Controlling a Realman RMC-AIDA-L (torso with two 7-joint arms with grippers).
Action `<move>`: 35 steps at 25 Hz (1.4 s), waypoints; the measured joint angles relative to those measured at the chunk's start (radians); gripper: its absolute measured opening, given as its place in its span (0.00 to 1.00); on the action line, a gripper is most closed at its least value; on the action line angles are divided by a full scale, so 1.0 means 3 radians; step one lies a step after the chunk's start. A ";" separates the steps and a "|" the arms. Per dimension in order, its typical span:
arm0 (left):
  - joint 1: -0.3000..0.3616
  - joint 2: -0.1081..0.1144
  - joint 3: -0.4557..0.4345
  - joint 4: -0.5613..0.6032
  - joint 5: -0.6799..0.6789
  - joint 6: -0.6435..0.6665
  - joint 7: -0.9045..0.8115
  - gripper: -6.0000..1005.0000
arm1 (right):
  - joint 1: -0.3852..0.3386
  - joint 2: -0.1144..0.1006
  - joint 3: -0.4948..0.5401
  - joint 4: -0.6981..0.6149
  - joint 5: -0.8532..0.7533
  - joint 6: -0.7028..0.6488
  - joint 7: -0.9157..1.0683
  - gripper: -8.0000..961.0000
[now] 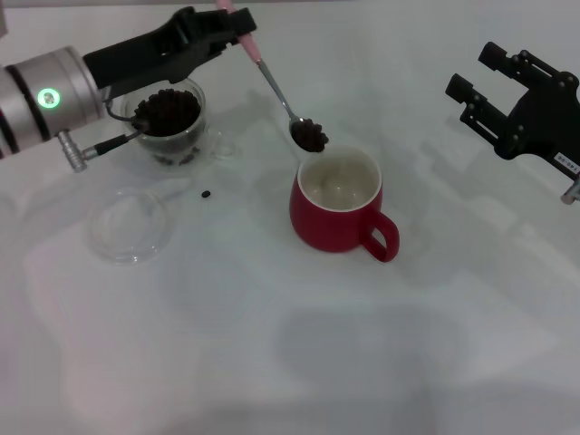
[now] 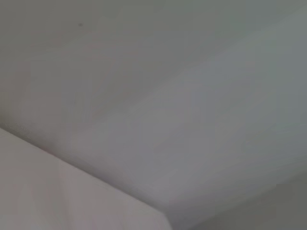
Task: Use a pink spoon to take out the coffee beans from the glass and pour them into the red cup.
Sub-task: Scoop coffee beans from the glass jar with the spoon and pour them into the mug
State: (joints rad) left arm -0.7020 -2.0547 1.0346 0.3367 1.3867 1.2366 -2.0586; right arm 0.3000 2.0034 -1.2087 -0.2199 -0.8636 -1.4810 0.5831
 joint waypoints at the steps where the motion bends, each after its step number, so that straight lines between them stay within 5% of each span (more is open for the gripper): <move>1: -0.0018 -0.0008 0.0003 0.0021 0.0048 -0.0020 0.0011 0.13 | -0.0002 0.0001 0.0000 0.0005 0.0000 -0.0003 0.0000 0.62; 13: -0.0354 -0.0051 0.0127 0.0182 0.0519 -0.0169 0.0201 0.13 | -0.0013 0.0006 0.0000 0.0028 0.0000 -0.0013 -0.0001 0.62; 35: -0.0401 -0.0065 0.0751 0.1115 0.0922 -0.0263 0.0132 0.13 | 0.0007 0.0013 0.0001 0.0004 0.0003 -0.0005 -0.0001 0.62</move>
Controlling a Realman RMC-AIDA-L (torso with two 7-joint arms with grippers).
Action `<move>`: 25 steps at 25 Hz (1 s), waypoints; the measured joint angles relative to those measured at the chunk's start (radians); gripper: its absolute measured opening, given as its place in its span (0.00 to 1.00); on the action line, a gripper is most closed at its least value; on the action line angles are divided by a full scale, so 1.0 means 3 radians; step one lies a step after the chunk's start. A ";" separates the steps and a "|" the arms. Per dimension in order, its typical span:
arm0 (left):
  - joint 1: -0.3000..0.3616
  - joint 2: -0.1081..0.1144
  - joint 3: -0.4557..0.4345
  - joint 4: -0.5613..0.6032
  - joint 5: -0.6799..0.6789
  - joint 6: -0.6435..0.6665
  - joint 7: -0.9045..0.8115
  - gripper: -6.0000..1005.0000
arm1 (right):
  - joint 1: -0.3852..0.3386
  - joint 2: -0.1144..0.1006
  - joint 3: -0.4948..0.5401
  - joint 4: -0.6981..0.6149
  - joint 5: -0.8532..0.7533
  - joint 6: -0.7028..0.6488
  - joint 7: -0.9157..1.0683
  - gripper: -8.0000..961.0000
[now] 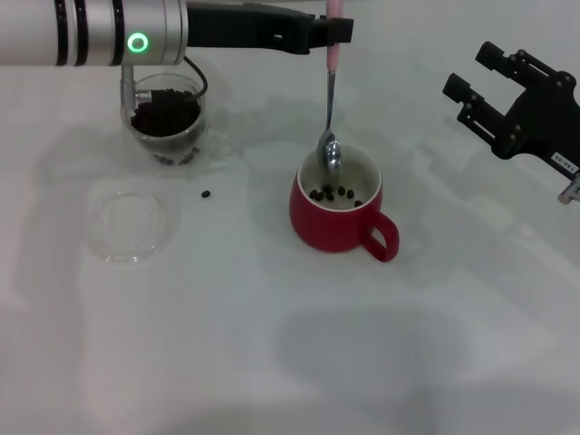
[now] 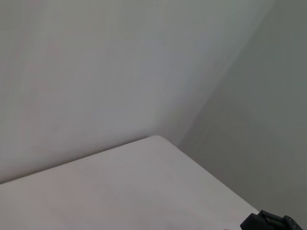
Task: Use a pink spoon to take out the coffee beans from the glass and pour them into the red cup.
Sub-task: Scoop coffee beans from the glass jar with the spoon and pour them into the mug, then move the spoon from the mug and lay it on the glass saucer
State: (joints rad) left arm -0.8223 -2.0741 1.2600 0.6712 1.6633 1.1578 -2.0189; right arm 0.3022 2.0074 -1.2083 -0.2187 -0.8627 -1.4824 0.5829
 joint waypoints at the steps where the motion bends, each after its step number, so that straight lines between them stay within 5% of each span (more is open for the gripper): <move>1: 0.0006 0.0000 0.0005 0.0019 0.0001 0.0000 -0.0008 0.13 | 0.0000 0.0000 0.0000 0.0000 0.0000 0.0000 0.0000 0.62; 7: 0.0120 0.0028 -0.0014 0.0183 0.0000 0.0015 -0.0072 0.13 | -0.0005 0.0002 0.0008 -0.0002 0.0002 0.0009 0.0001 0.62; 16: 0.0841 0.0154 -0.0251 0.0897 -0.0016 0.0049 -0.0284 0.13 | 0.0012 -0.0006 0.0083 -0.0006 0.0003 -0.0005 0.0028 0.62; 25: 0.1386 0.0135 -0.0756 0.0900 -0.0024 0.0182 -0.0215 0.13 | 0.0020 -0.0008 0.0408 -0.0012 0.0002 -0.0025 0.0121 0.62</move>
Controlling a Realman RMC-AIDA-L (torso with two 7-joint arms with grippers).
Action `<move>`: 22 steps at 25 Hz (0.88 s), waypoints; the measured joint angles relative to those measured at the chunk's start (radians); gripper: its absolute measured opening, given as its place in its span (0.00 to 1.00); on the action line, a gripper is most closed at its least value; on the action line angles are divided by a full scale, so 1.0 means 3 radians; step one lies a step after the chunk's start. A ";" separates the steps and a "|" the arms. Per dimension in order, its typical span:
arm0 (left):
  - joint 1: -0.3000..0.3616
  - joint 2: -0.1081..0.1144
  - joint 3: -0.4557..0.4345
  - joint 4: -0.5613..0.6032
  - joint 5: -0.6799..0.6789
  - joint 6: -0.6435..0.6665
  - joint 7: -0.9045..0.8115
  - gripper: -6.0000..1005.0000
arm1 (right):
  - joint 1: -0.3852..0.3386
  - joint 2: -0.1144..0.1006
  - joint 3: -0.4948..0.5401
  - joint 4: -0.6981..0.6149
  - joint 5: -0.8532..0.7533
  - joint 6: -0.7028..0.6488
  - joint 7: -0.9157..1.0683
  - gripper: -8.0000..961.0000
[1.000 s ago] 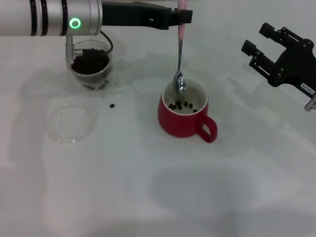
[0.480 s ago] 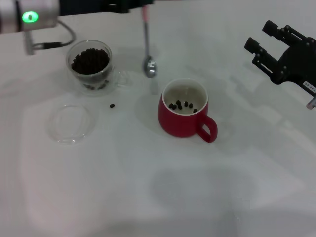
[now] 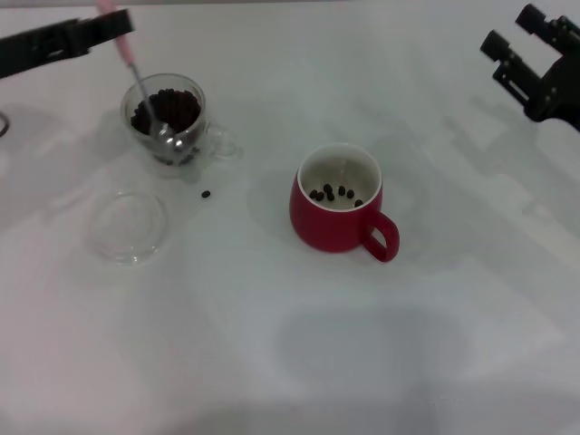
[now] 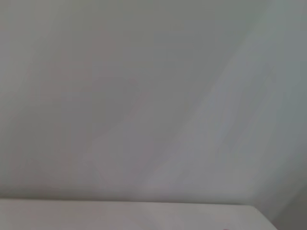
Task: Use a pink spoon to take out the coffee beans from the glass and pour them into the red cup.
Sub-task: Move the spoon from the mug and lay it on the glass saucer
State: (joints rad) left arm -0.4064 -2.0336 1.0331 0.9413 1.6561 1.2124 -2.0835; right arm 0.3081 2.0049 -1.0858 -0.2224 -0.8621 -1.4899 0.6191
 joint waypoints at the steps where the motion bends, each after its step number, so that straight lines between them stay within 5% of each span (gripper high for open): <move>1: 0.0048 -0.0003 -0.0019 0.0001 0.0000 0.0001 0.0006 0.13 | -0.0001 0.0000 0.0046 0.0000 0.0000 -0.0010 0.0017 0.62; 11: 0.0531 -0.0014 -0.0126 -0.0021 -0.0058 0.0014 0.0025 0.13 | -0.0029 -0.0011 0.0202 0.0000 0.0000 -0.0128 0.0145 0.62; 22: 0.0564 -0.0018 -0.0283 -0.0341 -0.0171 0.0043 0.0165 0.13 | -0.0030 0.0000 0.0204 0.0005 0.0000 -0.0166 0.0182 0.62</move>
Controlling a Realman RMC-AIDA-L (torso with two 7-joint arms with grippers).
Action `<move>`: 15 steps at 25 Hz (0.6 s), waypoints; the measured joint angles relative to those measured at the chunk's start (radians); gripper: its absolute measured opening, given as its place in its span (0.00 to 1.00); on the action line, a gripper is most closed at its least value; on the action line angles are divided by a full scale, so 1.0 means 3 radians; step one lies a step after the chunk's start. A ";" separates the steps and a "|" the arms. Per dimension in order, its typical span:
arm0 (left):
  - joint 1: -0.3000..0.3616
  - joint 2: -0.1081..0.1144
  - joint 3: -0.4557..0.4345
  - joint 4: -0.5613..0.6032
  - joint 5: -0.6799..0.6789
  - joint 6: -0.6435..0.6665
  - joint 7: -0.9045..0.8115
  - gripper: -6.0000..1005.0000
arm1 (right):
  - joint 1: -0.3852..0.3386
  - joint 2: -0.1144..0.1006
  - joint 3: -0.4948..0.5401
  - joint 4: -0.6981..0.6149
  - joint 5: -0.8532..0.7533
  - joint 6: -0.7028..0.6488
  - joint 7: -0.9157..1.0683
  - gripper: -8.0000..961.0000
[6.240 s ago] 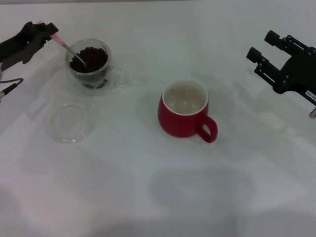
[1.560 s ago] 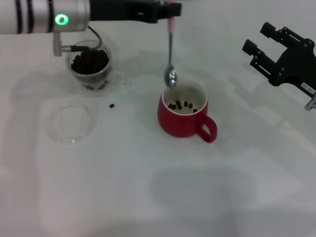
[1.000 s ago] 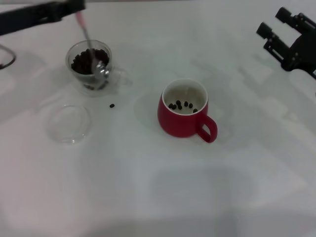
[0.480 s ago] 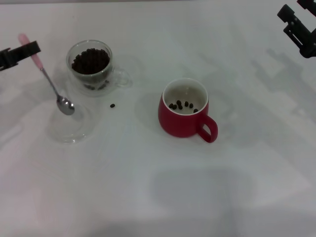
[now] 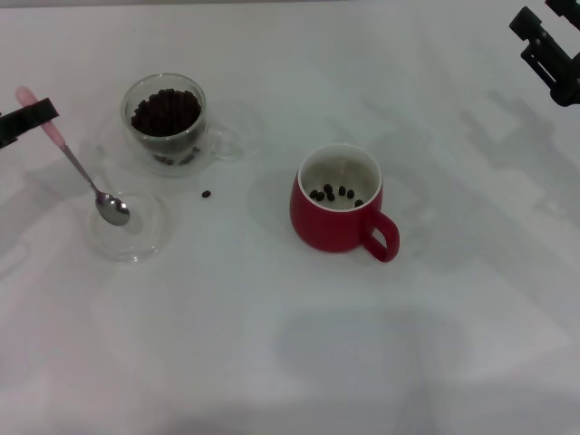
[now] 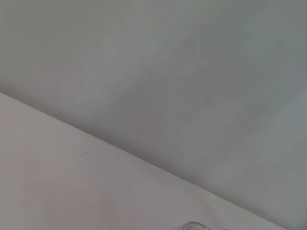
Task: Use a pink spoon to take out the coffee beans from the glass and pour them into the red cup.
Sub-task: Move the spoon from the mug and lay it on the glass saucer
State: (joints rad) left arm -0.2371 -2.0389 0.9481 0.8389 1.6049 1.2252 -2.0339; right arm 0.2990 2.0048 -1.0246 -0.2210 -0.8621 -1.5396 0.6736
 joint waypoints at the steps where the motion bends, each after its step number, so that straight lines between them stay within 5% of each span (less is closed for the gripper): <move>1: -0.0009 -0.0001 -0.0008 -0.0032 -0.0002 -0.0001 0.0012 0.13 | 0.0000 0.0000 0.0000 0.0002 0.0000 -0.0010 0.0000 0.62; 15: -0.0119 0.0033 -0.0087 -0.0332 0.0034 -0.0100 0.0065 0.13 | -0.0009 0.0004 0.0093 0.0037 0.0000 -0.0037 -0.0001 0.62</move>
State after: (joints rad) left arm -0.2729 -2.0289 0.9219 0.7394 1.6152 1.1951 -2.0145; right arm 0.2962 2.0060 -0.9966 -0.2098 -0.8622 -1.5506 0.6735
